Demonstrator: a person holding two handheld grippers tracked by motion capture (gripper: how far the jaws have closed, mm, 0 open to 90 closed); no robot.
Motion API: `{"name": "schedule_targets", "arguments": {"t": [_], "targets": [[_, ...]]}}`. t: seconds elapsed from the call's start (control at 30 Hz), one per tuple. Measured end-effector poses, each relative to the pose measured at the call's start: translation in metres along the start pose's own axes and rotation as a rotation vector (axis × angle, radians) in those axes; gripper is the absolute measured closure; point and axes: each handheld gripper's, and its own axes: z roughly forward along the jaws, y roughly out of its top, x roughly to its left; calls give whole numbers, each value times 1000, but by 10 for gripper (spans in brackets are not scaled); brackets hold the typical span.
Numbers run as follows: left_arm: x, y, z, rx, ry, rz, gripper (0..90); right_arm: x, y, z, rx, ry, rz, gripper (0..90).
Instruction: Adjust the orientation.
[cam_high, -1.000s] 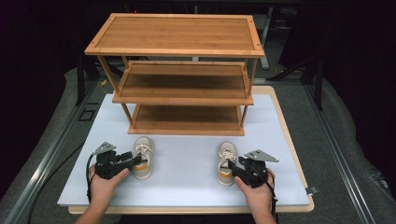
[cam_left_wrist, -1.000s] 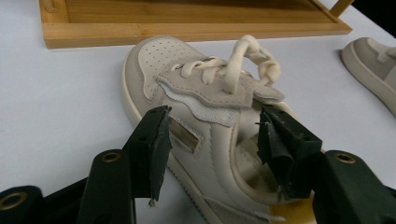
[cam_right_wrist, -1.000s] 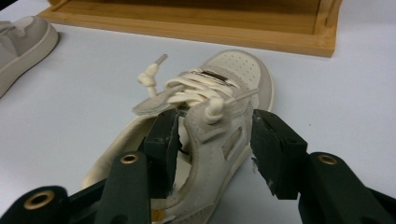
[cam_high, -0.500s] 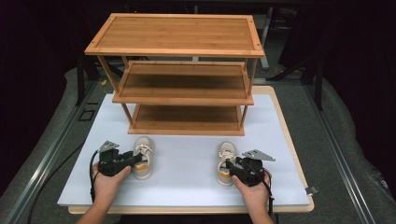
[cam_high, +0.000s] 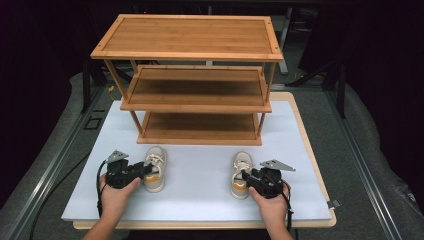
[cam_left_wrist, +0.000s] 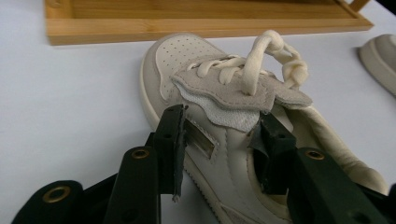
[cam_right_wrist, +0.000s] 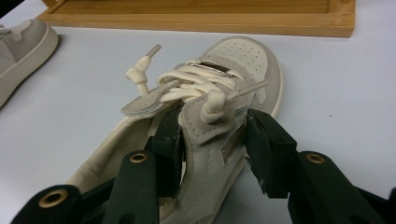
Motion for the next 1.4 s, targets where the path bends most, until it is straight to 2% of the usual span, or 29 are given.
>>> {"name": "schedule_targets", "arguments": {"t": [0.13, 0.3, 0.37, 0.4, 0.43, 0.47, 0.5, 0.57, 0.6, 0.63, 0.73, 0.97, 1.1, 1.23, 1.4], "targets": [[-14, 0, 5, 12, -34, 23, 594, 7, 1, 3, 12, 28, -15, 581], [-35, -2, 13, 23, -62, 50, 593, 20, 2, 9, 19, 38, -57, 581], [-43, -3, 17, 22, -74, 54, 593, 26, 2, 11, 28, 60, -62, 582], [-49, -3, 20, 22, -79, 66, 592, 28, 2, 12, 29, 99, -65, 582], [-53, -4, 22, 23, -81, 72, 592, 35, 3, 14, 36, 26, -80, 582], [-59, -4, 25, 22, -86, 75, 592, 37, 3, 15, 36, 40, -84, 582], [-62, -4, 27, 24, -90, 80, 591, 40, 3, 17, 34, 105, -85, 582], [-69, -4, 31, 25, -95, 84, 591, 45, 2, 20, 38, 112, -93, 582], [-73, -4, 33, 26, -96, 88, 590, 50, 2, 21, 41, 74, -98, 582], [-75, -4, 34, 24, -98, 88, 589, 53, 2, 23, 42, 115, -101, 582], [-80, -4, 36, 22, -101, 93, 589, 60, 2, 26, 41, 109, -114, 582], [-84, -4, 39, 25, -107, 97, 588, 69, 2, 33, 28, 112, -95, 582], [-87, -4, 40, 25, -112, 96, 588, 74, 2, 36, 20, 107, -101, 582], [-90, -4, 42, 21, -108, 93, 587, 77, 1, 37, 22, 115, -100, 581], [-90, -2, 44, 24, -112, 82, 587, 77, 2, 37, 21, 102, -89, 581]]}}
